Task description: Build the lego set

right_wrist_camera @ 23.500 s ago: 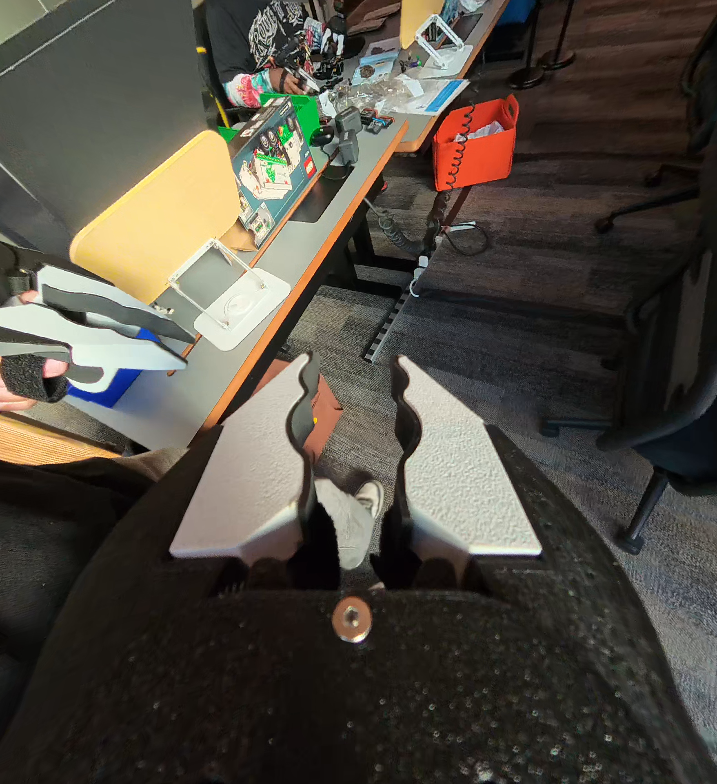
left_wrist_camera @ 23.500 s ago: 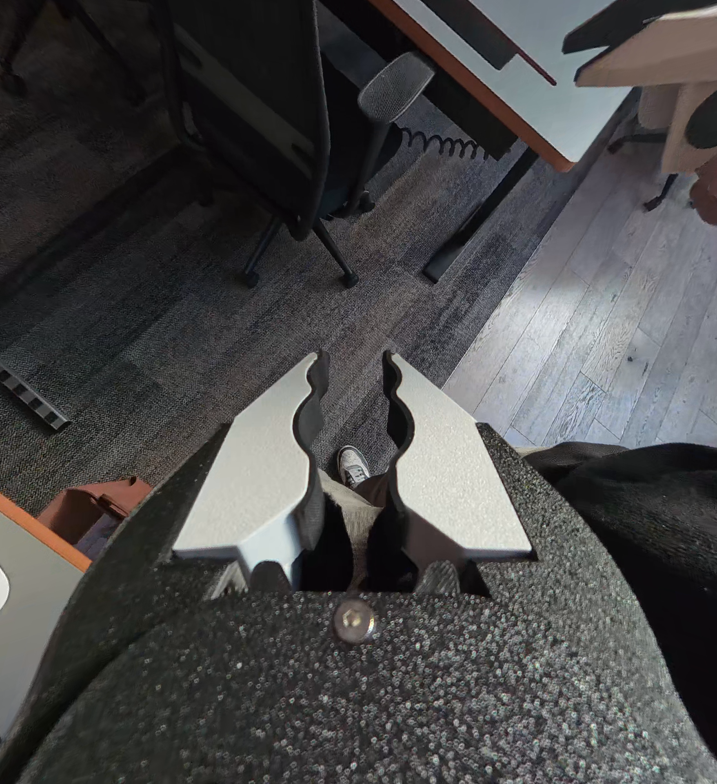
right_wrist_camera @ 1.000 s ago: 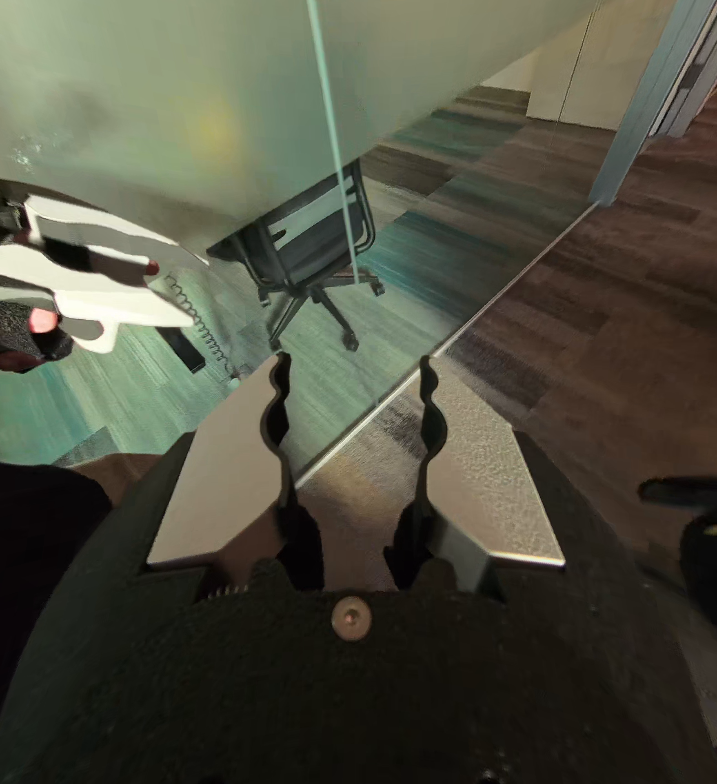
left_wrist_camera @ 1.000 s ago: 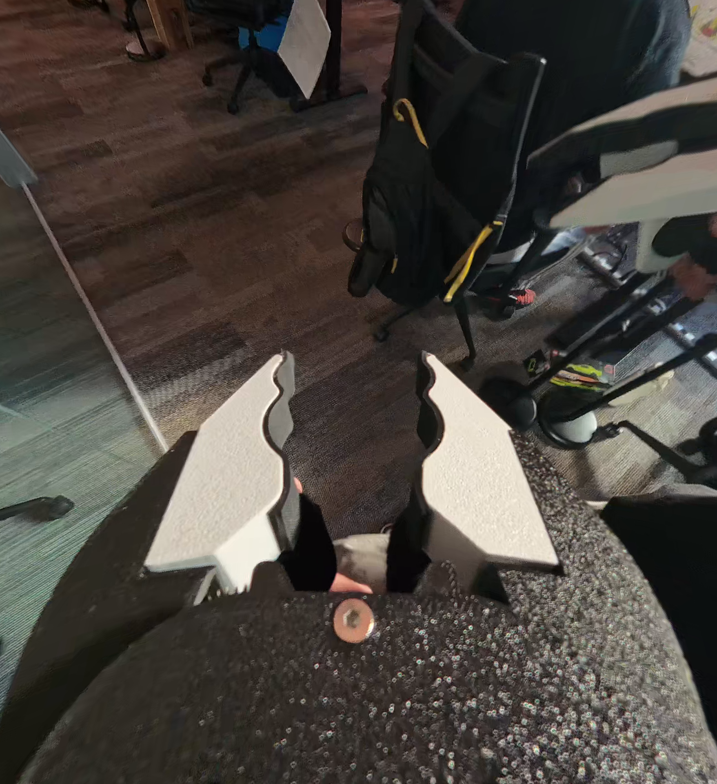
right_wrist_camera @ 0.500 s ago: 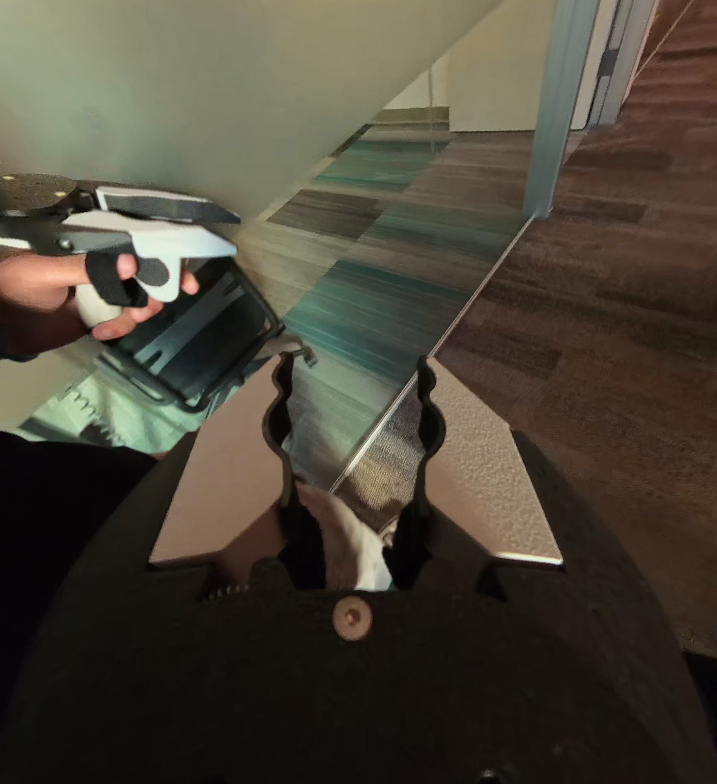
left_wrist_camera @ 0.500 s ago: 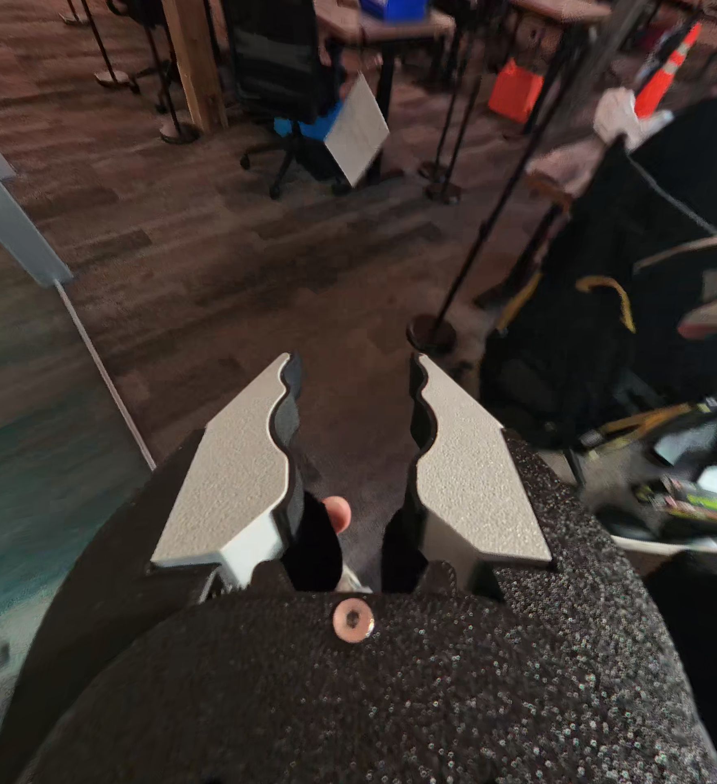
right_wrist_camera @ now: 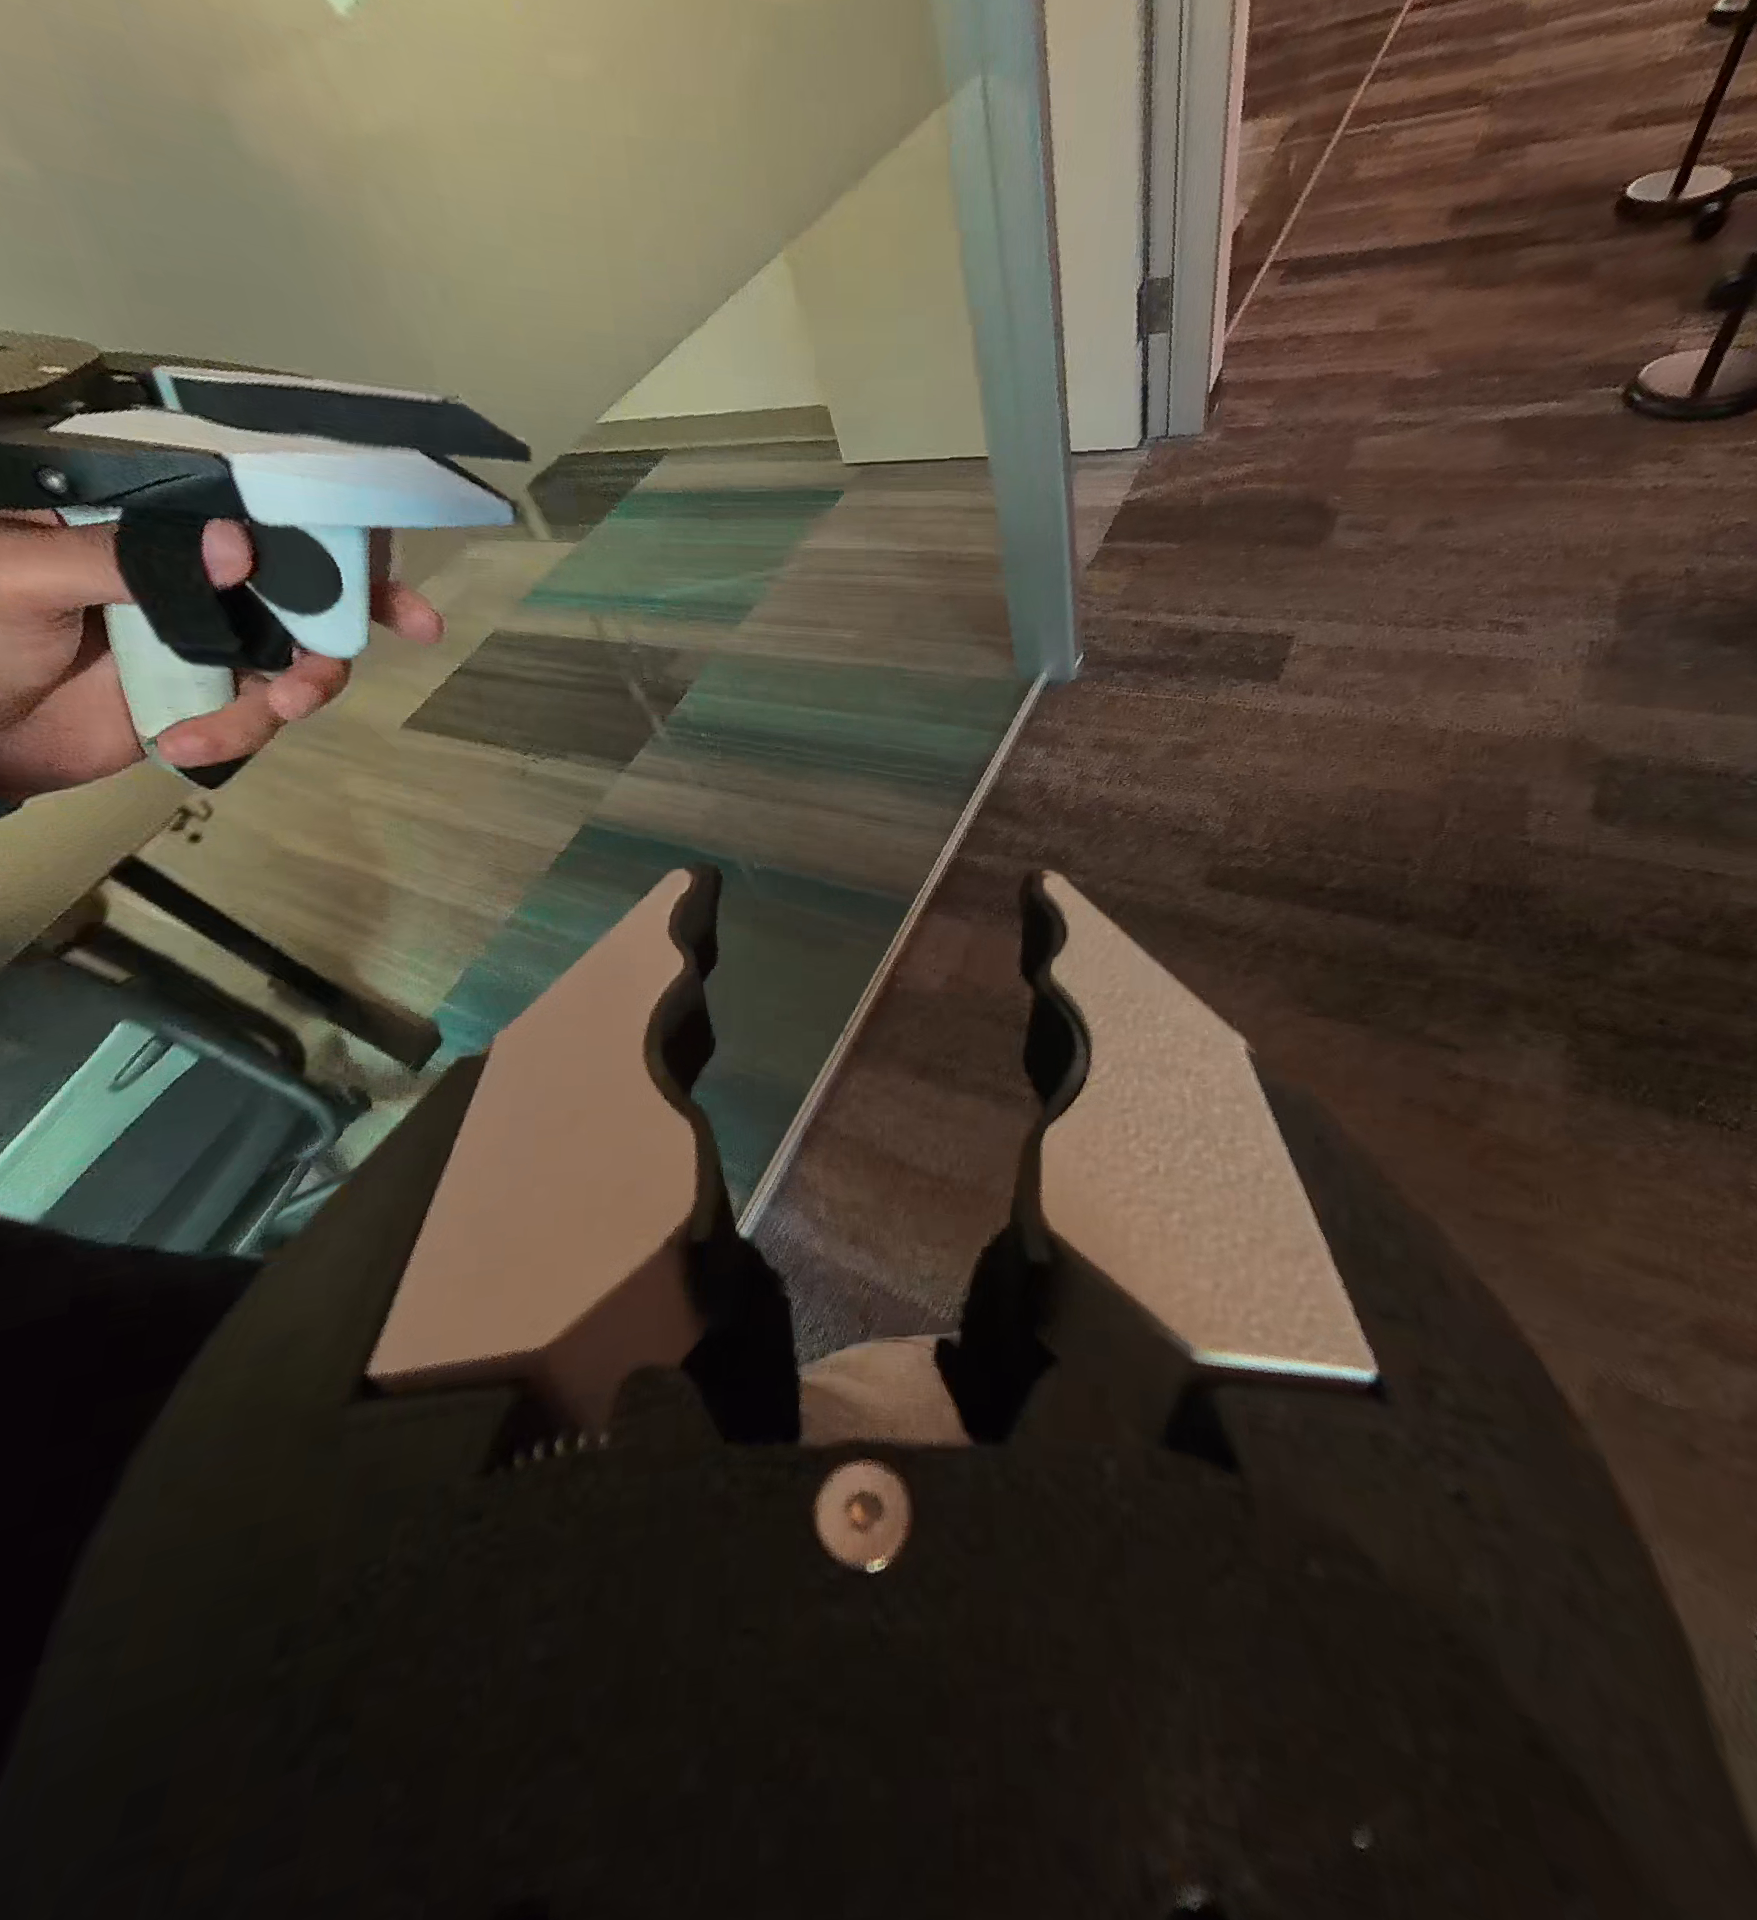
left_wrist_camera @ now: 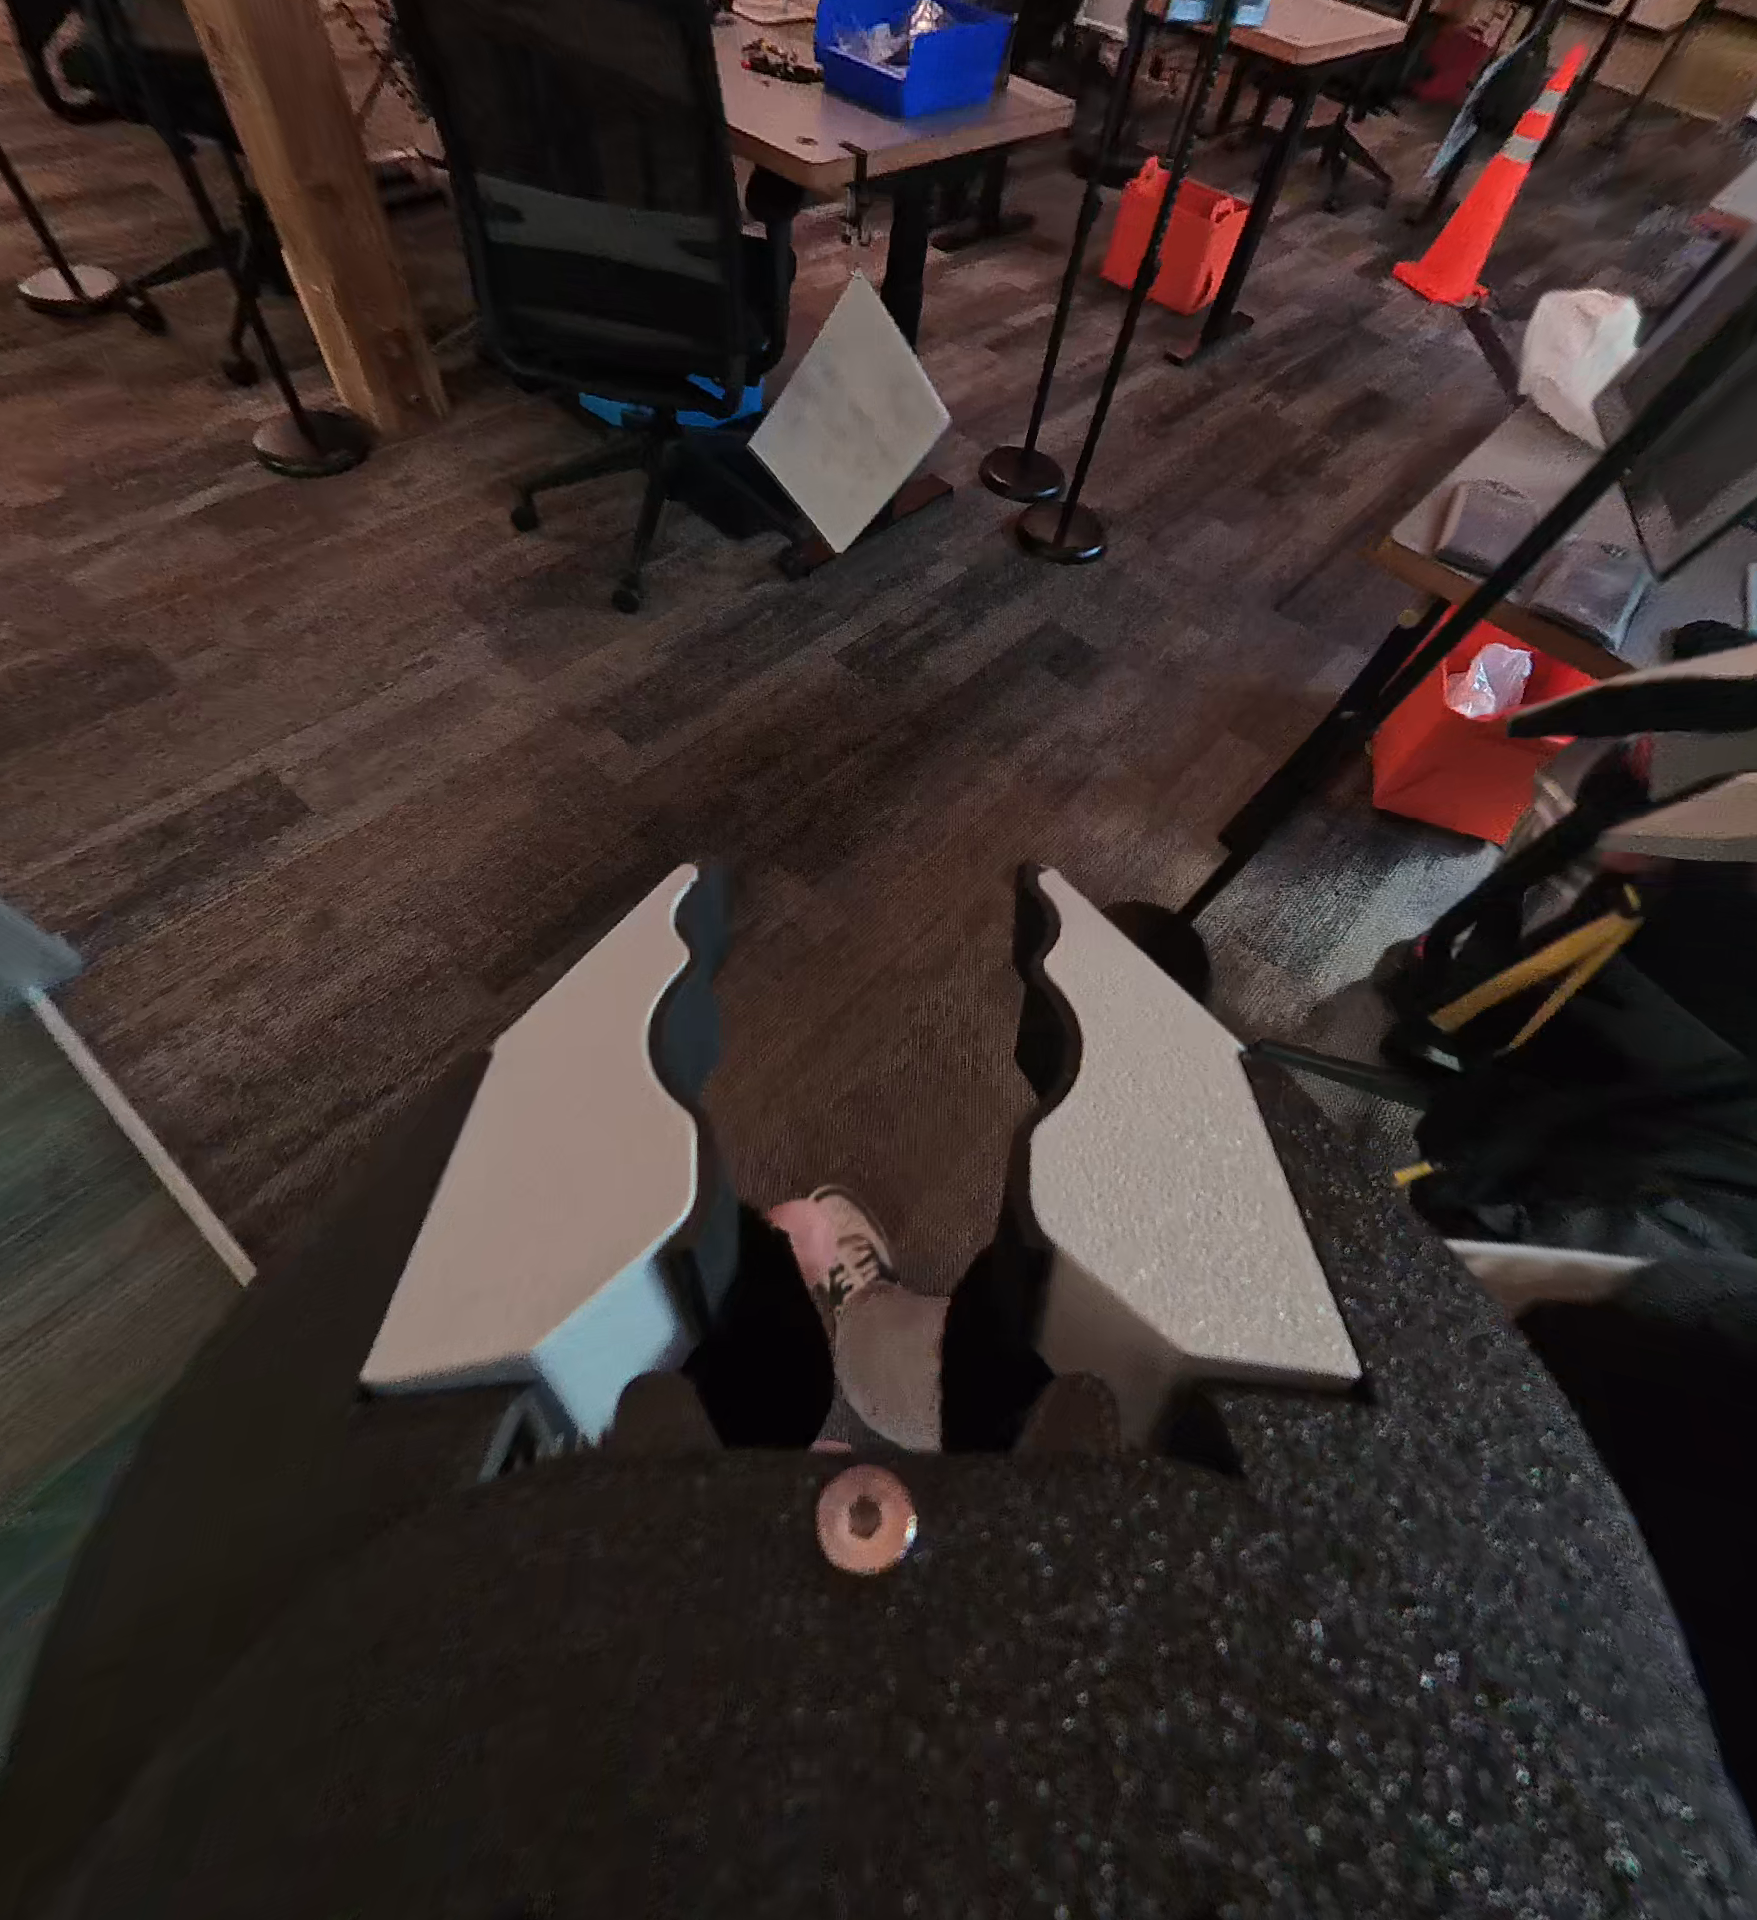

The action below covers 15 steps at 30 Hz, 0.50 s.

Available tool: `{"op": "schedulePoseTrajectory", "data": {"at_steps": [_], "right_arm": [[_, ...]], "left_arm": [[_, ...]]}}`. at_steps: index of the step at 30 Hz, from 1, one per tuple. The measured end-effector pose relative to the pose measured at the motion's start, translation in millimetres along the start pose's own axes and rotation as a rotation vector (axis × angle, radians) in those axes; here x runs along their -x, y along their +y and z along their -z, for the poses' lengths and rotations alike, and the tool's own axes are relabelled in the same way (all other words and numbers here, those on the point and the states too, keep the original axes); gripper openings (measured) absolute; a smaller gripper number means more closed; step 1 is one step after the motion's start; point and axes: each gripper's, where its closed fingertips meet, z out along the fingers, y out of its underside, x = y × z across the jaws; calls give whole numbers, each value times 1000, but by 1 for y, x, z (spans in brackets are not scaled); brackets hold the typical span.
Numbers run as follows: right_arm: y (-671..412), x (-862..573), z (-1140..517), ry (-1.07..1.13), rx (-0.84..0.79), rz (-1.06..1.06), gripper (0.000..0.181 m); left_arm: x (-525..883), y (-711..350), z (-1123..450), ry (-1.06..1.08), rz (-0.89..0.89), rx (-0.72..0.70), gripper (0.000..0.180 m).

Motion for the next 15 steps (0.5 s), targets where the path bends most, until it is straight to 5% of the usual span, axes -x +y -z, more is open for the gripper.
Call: {"op": "schedulePoseTrajectory", "data": {"at_steps": [15], "right_arm": [[-261, -256, -325, -71, -2, 137, 59]], "left_arm": [[271, -152, -286, 25, 63, 234, 47]]}}
